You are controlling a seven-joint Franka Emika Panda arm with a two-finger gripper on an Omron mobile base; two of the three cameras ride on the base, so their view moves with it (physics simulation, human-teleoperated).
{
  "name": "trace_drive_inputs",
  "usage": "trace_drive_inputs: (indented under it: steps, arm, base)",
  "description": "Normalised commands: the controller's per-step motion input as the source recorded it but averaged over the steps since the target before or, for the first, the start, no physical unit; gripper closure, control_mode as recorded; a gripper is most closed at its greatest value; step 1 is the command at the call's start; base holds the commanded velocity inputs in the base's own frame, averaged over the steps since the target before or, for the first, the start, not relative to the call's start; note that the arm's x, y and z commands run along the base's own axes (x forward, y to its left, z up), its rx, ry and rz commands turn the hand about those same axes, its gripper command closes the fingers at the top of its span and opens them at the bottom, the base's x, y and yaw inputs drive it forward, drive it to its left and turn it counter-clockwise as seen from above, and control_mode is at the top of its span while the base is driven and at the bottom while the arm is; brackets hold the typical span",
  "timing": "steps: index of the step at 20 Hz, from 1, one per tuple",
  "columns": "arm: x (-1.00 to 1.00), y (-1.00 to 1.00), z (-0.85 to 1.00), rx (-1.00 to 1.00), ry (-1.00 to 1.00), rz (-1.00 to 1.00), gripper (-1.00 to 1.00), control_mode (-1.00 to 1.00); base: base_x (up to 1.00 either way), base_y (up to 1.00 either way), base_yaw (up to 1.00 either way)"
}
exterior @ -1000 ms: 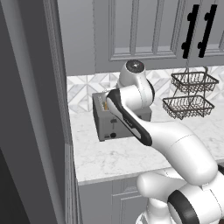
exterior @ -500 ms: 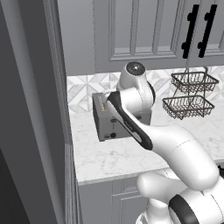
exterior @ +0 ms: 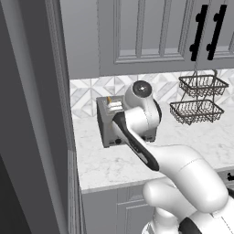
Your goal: Start the toaster. Once the lever pops up, take the bread to the plate on the dining counter.
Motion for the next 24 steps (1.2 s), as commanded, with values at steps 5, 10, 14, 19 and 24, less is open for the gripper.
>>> trace_drive_inputs:
  steps: [5,10,14,19,24]
  arm:
    - [0.01,0.0,-0.12,0.0,-0.07,0.0,-1.0,-1.0]
    - [0.13,0.0,-0.03,0.0,-0.02,0.0,-1.0,-1.0]
    - [0.39,0.0,0.0,0.0,0.02,0.0,-1.0,-1.0]
    - [0.44,0.0,0.0,0.0,0.05,0.0,-1.0,-1.0]
    - [0.23,0.0,0.0,0.0,0.14,0.0,-1.0,-1.0]
  base:
    - [0.0,0.0,0.0]
    - [0.0,0.0,0.0]
    - [0.0,0.0,0.0]
    - [0.0,0.0,0.0]
    - [0.0,0.0,0.0]
